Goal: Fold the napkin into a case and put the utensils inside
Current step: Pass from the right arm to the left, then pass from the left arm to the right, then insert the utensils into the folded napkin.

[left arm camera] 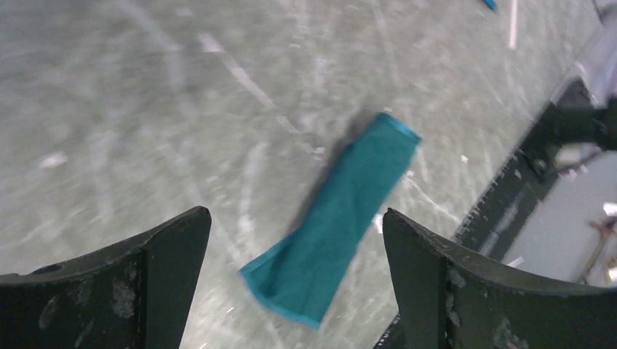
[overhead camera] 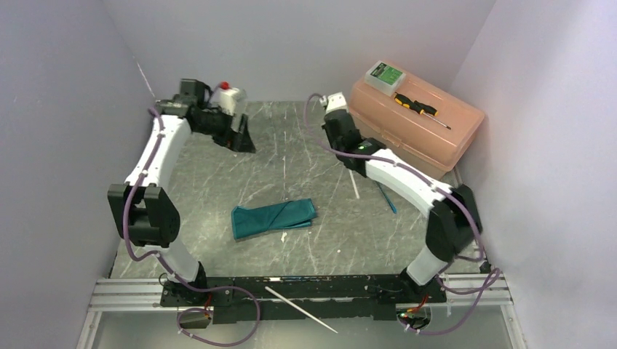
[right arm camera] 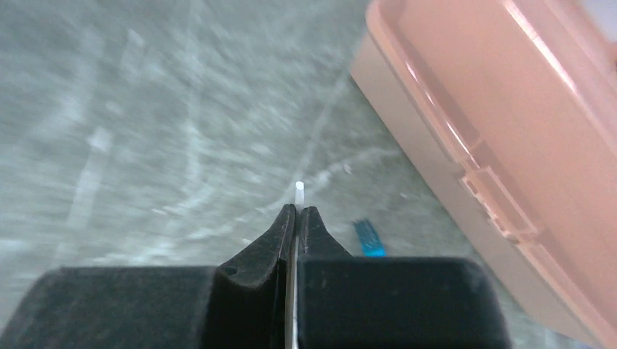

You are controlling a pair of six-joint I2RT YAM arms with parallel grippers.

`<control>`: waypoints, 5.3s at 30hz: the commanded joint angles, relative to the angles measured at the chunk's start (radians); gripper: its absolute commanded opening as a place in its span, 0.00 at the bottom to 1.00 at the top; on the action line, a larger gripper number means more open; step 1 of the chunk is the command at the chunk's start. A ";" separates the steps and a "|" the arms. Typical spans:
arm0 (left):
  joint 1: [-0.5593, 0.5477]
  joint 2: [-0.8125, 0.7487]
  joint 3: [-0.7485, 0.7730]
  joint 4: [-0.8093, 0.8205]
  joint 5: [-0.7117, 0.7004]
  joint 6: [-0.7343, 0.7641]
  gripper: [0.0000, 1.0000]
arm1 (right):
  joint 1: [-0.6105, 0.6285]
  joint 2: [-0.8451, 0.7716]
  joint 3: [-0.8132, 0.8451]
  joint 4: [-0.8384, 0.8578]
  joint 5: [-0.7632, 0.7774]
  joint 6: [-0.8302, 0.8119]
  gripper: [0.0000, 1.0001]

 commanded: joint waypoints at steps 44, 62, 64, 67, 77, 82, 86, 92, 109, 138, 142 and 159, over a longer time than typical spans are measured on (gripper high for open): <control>-0.413 -0.089 -0.204 0.001 -0.055 0.201 0.03 | 0.043 -0.361 -0.133 0.096 -0.560 0.760 0.61; -0.446 -0.199 -0.278 -0.095 -0.104 0.498 0.03 | -0.152 -0.332 0.073 -0.264 -1.294 0.104 0.76; -0.474 -0.232 -0.293 -0.104 -0.106 0.529 0.03 | -0.157 -0.275 0.109 -0.275 -1.384 0.081 0.71; -0.511 -0.256 -0.299 -0.140 -0.147 0.577 0.03 | -0.158 -0.180 0.217 -0.404 -1.482 -0.010 0.66; -0.595 -0.313 -0.338 -0.155 -0.365 0.682 0.03 | -0.118 -0.066 0.302 -0.562 -1.606 -0.043 0.55; -0.651 -0.338 -0.370 -0.119 -0.535 0.764 0.03 | -0.037 -0.069 0.216 -0.500 -1.587 0.018 0.58; -0.670 -0.352 -0.358 -0.096 -0.604 0.785 0.03 | 0.005 -0.033 0.174 -0.488 -1.546 0.068 0.53; -0.705 -0.379 -0.373 -0.083 -0.679 0.815 0.03 | 0.058 0.012 0.191 -0.498 -1.535 0.077 0.52; -0.783 -0.407 -0.343 -0.113 -0.729 0.683 0.39 | 0.069 0.038 0.169 -0.516 -1.222 0.004 0.00; -0.119 -0.134 -0.564 0.004 -0.099 0.406 0.36 | 0.141 -0.351 -0.316 -0.391 -0.628 -0.565 0.00; -0.119 -0.100 -0.603 0.055 -0.142 0.389 0.31 | 0.172 -0.300 -0.295 -0.439 -0.633 -0.572 0.00; -0.087 -0.124 -0.636 0.048 -0.234 0.424 0.27 | 0.259 -0.158 -0.194 -0.510 -0.605 -0.613 0.00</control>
